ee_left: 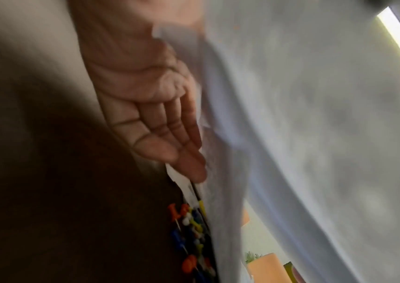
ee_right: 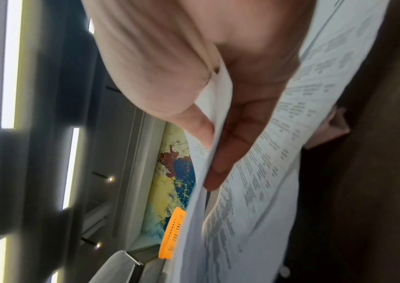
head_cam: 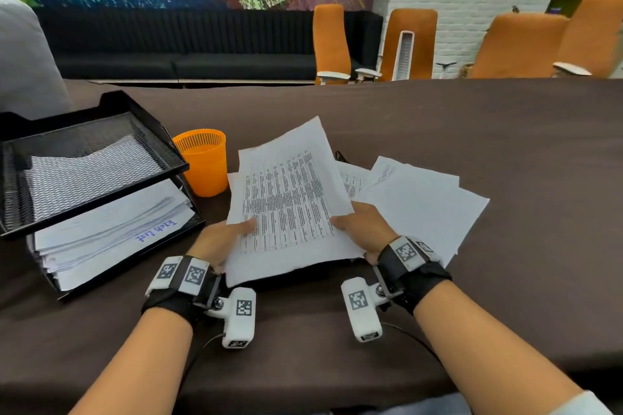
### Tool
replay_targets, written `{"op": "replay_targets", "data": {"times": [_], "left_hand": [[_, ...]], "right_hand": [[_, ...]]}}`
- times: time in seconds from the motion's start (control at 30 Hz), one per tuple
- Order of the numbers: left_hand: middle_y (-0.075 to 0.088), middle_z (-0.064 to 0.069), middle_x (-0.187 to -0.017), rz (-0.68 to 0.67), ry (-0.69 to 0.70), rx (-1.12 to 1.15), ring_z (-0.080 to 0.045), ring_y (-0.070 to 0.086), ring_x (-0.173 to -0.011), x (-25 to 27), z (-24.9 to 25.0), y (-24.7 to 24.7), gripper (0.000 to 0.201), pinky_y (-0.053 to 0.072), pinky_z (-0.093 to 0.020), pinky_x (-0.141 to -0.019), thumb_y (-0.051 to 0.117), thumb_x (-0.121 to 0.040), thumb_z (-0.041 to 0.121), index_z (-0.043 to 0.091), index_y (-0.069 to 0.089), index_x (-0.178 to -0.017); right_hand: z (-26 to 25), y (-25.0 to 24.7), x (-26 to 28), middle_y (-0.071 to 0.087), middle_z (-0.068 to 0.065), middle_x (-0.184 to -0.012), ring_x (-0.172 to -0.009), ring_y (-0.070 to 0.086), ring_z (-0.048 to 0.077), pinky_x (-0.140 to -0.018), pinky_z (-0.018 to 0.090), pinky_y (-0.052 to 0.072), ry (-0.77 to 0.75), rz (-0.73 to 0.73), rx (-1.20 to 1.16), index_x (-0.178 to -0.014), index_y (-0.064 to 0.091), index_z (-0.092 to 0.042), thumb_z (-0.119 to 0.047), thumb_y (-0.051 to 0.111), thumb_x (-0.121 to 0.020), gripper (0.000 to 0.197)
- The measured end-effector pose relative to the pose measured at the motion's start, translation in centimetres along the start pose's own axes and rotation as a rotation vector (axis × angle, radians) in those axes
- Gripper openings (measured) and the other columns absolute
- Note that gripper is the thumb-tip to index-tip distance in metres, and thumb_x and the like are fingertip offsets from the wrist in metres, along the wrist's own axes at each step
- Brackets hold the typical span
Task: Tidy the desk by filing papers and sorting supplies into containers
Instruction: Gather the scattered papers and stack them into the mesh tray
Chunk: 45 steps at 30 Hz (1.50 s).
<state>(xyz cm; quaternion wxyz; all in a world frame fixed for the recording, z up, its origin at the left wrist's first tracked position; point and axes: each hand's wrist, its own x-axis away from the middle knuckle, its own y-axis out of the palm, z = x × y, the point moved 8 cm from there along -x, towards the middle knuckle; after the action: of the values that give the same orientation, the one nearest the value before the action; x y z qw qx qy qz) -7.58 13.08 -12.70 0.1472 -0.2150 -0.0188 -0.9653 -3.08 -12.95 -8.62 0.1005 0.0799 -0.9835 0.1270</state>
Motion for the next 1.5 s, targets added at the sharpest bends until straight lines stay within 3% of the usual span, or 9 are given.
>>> {"op": "replay_targets", "data": {"times": [0.43,0.67,0.83,0.97,1.13,1.23,1.33,1.4,1.5], "left_hand": [[0.07,-0.009,-0.113,0.177,0.089,-0.076,-0.029,0.067,-0.101,-0.1,-0.3,2.4,0.033,0.051,-0.043,-0.094,0.074,-0.086,0.028,0.01,0.068,-0.112],[0.064,-0.01,-0.125,0.242,0.096,-0.077,-0.029,0.063,-0.105,-0.3,0.1,2.7,0.041,0.05,-0.038,-0.09,0.074,-0.084,0.015,0.006,0.062,-0.122],[0.05,-0.008,-0.13,0.652,0.504,-0.292,-0.028,0.048,-0.122,4.3,5.3,2.3,0.054,0.042,-0.043,-0.102,0.072,-0.083,0.024,0.016,0.048,-0.13],[0.059,0.003,-0.111,0.323,0.576,-0.358,-0.019,0.058,-0.108,3.6,8.5,9.3,0.029,0.048,-0.036,-0.095,0.07,-0.086,0.026,0.018,0.06,-0.113],[0.062,-0.001,-0.123,0.028,0.472,-0.646,-0.022,0.059,-0.114,0.3,10.2,19.9,0.037,0.044,-0.032,-0.097,0.066,-0.087,0.034,0.017,0.063,-0.119],[0.053,0.005,-0.086,-0.046,0.404,-0.823,-0.015,0.053,-0.076,-1.4,10.1,24.0,0.013,0.04,-0.026,-0.073,0.064,-0.087,0.034,0.024,0.057,-0.083],[0.048,-0.001,-0.08,-0.072,0.374,-0.891,-0.022,0.052,-0.076,-3.0,10.3,26.8,0.022,0.037,-0.028,-0.073,0.061,-0.089,0.034,0.015,0.052,-0.082],[0.057,-0.006,-0.086,-0.102,0.336,-0.984,-0.024,0.056,-0.08,-3.4,10.6,28.2,0.029,0.041,-0.029,-0.075,0.059,-0.092,0.031,0.008,0.054,-0.075],[0.046,-0.009,-0.147,-0.116,0.242,-1.107,-0.031,0.047,-0.131,-3.6,10.5,29.5,0.049,0.038,-0.036,-0.107,0.049,-0.102,0.034,0.005,0.044,-0.141]], "right_hand": [[4.0,-13.2,2.0,0.063,0.025,-0.12,-0.091,0.059,0.032,-0.082,0.037,0.047,0.1,0.465,-0.125,-0.12,0.059,0.004,-0.001,0.054,-0.092,0.029],[5.1,-11.6,0.5,0.066,0.02,-0.114,-0.084,0.058,0.021,-0.072,0.029,0.046,0.162,0.313,-0.081,-0.111,0.065,-0.003,-0.001,0.054,-0.092,0.022],[5.8,-12.7,0.4,0.063,0.023,-0.116,-0.089,0.053,0.023,-0.078,0.028,0.041,0.158,0.412,-0.141,-0.124,0.058,0.004,-0.003,0.055,-0.092,0.033],[7.2,-14.4,0.9,0.061,0.025,-0.122,-0.099,0.061,0.039,-0.062,0.034,0.046,0.219,0.486,-0.264,-0.122,0.057,0.004,-0.001,0.053,-0.091,0.031],[8.4,-15.7,2.0,0.068,0.014,-0.084,-0.066,0.065,0.027,-0.053,0.036,0.059,0.267,0.449,-0.449,-0.092,0.057,-0.007,0.003,0.05,-0.091,0.012],[9.1,-19.0,2.0,0.064,0.014,-0.084,-0.068,0.06,0.029,-0.061,0.034,0.051,0.215,0.609,-0.285,-0.083,0.06,-0.007,-0.006,0.064,-0.084,0.004],[9.3,-22.0,1.9,0.057,0.012,-0.123,-0.114,0.054,0.034,-0.097,0.043,0.047,0.228,0.716,-0.108,-0.129,0.049,-0.007,-0.023,0.074,-0.079,0.057],[9.6,-22.7,1.4,0.052,0.006,-0.131,-0.116,0.053,0.028,-0.095,0.037,0.045,0.237,0.668,-0.144,-0.141,0.037,-0.008,-0.022,0.073,-0.084,0.068],[10.0,-23.3,0.4,0.062,0.004,-0.115,-0.098,0.06,0.022,-0.077,0.032,0.048,0.202,0.606,-0.238,-0.117,0.051,-0.01,-0.018,0.073,-0.085,0.039]]}}
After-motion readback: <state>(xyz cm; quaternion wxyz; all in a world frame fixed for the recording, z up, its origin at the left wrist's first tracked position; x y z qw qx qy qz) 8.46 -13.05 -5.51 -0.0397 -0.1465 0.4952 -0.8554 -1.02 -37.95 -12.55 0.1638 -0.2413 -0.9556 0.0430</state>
